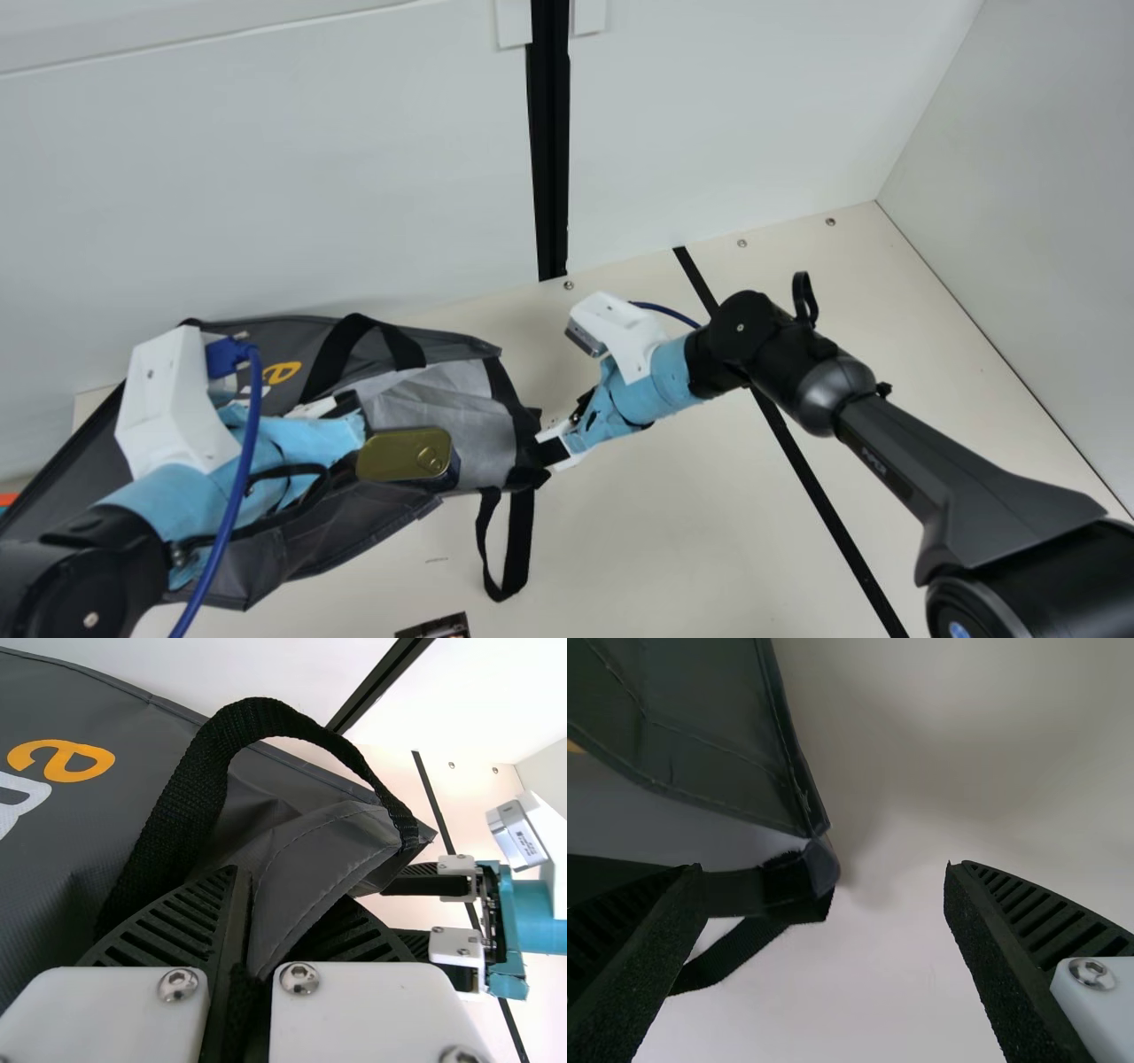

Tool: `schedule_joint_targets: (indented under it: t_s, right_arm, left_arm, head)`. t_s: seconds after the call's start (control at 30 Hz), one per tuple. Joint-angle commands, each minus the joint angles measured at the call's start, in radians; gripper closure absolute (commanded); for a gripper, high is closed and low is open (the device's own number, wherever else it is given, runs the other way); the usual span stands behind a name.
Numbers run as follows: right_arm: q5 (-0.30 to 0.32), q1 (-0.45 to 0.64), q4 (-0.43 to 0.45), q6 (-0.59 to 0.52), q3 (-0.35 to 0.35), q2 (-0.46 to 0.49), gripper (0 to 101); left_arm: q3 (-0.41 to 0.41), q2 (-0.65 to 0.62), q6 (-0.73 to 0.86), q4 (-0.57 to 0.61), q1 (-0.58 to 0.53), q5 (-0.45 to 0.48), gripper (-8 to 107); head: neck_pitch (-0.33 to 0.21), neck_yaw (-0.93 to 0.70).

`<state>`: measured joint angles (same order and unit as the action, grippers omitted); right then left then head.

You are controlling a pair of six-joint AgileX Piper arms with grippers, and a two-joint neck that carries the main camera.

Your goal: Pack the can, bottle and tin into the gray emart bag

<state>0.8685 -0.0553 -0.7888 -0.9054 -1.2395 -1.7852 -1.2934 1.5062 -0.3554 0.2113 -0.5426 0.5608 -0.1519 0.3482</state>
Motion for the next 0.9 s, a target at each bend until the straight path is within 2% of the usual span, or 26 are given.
schedule_joint_targets:
  t_s: [0.0,0.87]
  right_arm:
    - [0.004,-0.005,-0.015,-0.011,-0.009,-0.017,10]
    - [0.026,-0.087,-0.146,-0.084,-0.124,-0.193,10]
  left_arm:
    - [0.0,0.0,0.0,0.0,0.0,0.0,89]
    - [0.0,0.0,0.0,0.0,0.0,0.0,89]
  head:
    - [-0.023,0.001]
    - [-0.023,0.001]
